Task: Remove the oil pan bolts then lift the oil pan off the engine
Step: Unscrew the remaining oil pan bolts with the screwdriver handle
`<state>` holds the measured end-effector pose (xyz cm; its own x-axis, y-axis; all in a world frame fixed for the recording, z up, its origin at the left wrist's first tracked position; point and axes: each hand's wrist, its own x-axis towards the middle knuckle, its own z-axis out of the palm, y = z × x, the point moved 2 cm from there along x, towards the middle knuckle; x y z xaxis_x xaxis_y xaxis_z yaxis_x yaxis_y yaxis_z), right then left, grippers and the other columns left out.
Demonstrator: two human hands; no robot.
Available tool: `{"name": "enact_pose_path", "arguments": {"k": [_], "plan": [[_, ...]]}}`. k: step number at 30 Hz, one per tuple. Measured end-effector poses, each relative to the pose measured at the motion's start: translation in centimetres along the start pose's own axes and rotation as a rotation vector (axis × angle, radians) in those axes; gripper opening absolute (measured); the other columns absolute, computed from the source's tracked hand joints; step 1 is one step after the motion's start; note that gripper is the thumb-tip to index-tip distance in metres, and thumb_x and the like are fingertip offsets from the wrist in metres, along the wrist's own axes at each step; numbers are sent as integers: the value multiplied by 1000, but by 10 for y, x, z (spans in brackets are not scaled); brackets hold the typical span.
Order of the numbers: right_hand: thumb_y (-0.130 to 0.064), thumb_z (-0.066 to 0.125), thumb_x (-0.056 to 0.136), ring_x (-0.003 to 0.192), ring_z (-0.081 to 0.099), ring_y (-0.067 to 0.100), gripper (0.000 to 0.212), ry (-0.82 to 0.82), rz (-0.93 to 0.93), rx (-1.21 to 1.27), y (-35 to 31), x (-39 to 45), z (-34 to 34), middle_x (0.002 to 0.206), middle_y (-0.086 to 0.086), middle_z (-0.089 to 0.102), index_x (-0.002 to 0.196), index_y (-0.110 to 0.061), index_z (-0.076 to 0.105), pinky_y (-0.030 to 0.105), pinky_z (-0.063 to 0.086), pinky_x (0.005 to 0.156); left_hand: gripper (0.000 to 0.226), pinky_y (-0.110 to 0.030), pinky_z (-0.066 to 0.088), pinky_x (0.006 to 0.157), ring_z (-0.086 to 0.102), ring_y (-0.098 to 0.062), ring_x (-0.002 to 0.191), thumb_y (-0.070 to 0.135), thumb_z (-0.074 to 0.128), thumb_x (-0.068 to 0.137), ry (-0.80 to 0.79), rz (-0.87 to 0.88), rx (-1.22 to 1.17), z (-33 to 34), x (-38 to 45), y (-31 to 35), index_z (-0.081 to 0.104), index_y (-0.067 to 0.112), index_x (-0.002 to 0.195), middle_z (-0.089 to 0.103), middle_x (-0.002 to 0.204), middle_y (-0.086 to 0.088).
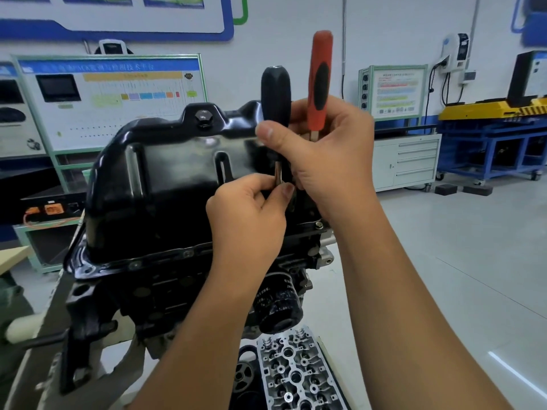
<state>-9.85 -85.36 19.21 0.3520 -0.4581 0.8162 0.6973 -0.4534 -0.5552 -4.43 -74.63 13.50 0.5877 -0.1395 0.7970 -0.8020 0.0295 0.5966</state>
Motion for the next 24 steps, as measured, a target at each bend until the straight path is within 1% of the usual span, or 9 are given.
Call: {"name": "enact_pose_path", "arguments": {"k": [3,7,9,11,14,17,19,22,24], "plan": [[-3,76,88,43,54,8,16,-152,67,221,0,-1,-2,75,19,73,103,-5,72,23,43,43,11,-23,24,45,21,-7,44,16,79,89,-30,-15,-48,-2,2,-2,77,18,79,27,43,12],[-4,64,98,33,36,15,23,-187,143,352,5,-3,0,92,46,64,121,-4,60,22,31,38,23,-24,23,46,24,-8,49,13,72,94,-101,-5,-52,-3,1,-2,73,13,71,32,48,8],[-10,72,92,33,39,13,20,-156,111,328,2,-4,2,77,37,65,110,-6,63,21,32,38,31,-22,21,45,21,-8,46,17,75,92,-69,-3,-11,-3,1,1,67,20,62,29,43,10],[-13,85,81,40,51,13,24,-125,54,255,-2,-4,3,69,14,67,97,-9,67,22,40,40,32,-22,21,44,21,-10,45,25,78,90,-45,10,22,-2,1,1,67,23,60,28,41,7],[-14,93,72,55,57,25,33,-81,3,98,-4,-2,2,71,16,63,91,-1,69,33,47,51,25,-23,26,44,23,-10,45,33,78,90,-47,33,16,-2,2,0,72,24,67,30,42,3],[-4,83,81,46,50,7,20,-118,5,176,-5,-2,0,66,7,63,93,0,67,21,41,48,21,-26,26,47,26,-10,48,29,72,94,-131,26,-53,-3,3,-4,75,21,75,35,45,3],[1,73,90,42,51,2,13,-179,16,223,-7,-3,-1,80,26,70,100,-5,67,14,41,45,21,-37,32,48,35,-17,52,27,66,95,-174,28,-69,-4,4,-6,76,13,82,48,52,-14],[-2,60,102,33,44,12,16,-267,63,255,-5,-4,-4,91,20,76,117,-1,60,21,36,38,19,-26,23,47,25,-10,47,29,69,90,-111,36,-40,-6,3,-6,76,16,78,34,45,6],[-5,56,104,31,42,16,18,-278,95,287,-4,-4,-3,92,19,77,122,-8,58,21,34,38,17,-23,22,45,21,-9,44,26,76,89,-63,34,-9,-5,2,-4,74,18,74,28,43,9]]}}
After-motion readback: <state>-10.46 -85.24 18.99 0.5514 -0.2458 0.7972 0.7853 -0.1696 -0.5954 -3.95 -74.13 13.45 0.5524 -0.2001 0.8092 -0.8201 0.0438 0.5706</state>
